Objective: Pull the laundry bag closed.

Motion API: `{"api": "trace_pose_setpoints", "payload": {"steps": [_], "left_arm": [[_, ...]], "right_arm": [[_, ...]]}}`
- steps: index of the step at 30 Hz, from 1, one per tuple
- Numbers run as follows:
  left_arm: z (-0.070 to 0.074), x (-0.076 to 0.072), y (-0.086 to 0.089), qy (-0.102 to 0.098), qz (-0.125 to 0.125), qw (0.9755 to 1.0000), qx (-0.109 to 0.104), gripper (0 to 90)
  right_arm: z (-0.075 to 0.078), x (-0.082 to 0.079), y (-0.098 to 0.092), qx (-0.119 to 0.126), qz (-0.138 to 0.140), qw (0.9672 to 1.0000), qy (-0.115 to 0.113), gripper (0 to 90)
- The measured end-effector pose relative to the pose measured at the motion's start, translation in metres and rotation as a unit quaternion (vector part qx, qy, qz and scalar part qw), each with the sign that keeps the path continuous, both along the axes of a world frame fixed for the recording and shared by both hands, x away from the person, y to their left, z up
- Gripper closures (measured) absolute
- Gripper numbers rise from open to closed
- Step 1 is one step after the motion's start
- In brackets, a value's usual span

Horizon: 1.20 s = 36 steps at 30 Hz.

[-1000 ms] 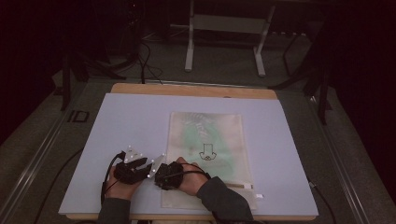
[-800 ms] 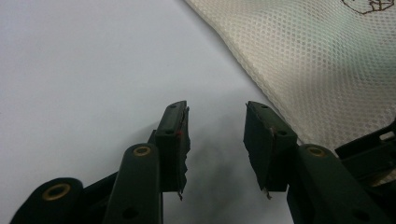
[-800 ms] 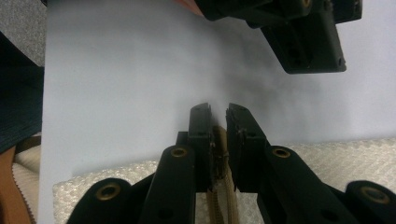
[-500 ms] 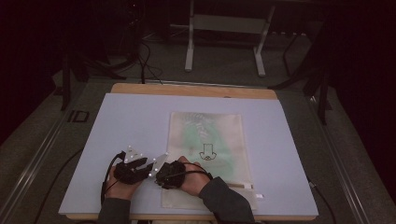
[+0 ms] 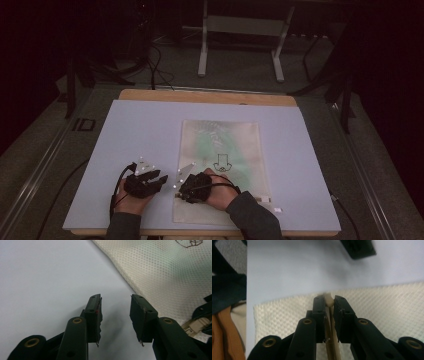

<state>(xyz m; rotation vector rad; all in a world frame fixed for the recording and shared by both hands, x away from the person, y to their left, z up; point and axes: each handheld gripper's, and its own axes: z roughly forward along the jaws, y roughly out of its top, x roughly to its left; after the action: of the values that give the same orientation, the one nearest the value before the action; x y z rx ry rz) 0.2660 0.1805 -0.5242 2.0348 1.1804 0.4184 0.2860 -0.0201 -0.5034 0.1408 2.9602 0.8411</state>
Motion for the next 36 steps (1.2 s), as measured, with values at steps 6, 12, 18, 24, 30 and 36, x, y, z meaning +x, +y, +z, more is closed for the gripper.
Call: {"api": "trace_pose_setpoints", "payload": {"steps": [6, 12, 18, 24, 30, 36], "left_arm": [[0.001, -0.001, -0.002, 0.001, -0.011, 0.9999, -0.005, 64.4], [0.001, -0.003, -0.006, 0.004, -0.027, 0.9996, -0.006, 73.8], [0.003, -0.005, -0.011, 0.007, -0.046, 0.9989, -0.005, 84.8], [0.004, -0.007, -0.016, 0.009, -0.060, 0.9981, -0.009, 88.4], [0.002, -0.007, -0.026, 0.019, -0.086, 0.9961, -0.010, 88.4], [0.000, -0.007, -0.033, 0.027, -0.101, 0.9944, -0.012, 88.4]], "right_arm": [[-0.004, 0.002, 0.001, 0.000, 0.003, 0.9999, 0.017, 75.2], [-0.005, 0.003, 0.003, -0.002, 0.003, 0.9998, 0.022, 79.0], [-0.005, 0.002, 0.002, -0.002, 0.002, 0.9998, 0.018, 81.3], [-0.007, 0.000, 0.002, -0.005, 0.002, 0.9999, 0.011, 81.4], [-0.010, -0.002, 0.003, -0.011, 0.005, 0.9999, 0.004, 81.3], [-0.010, -0.003, 0.003, -0.011, 0.004, 0.9999, 0.002, 81.3]]}}
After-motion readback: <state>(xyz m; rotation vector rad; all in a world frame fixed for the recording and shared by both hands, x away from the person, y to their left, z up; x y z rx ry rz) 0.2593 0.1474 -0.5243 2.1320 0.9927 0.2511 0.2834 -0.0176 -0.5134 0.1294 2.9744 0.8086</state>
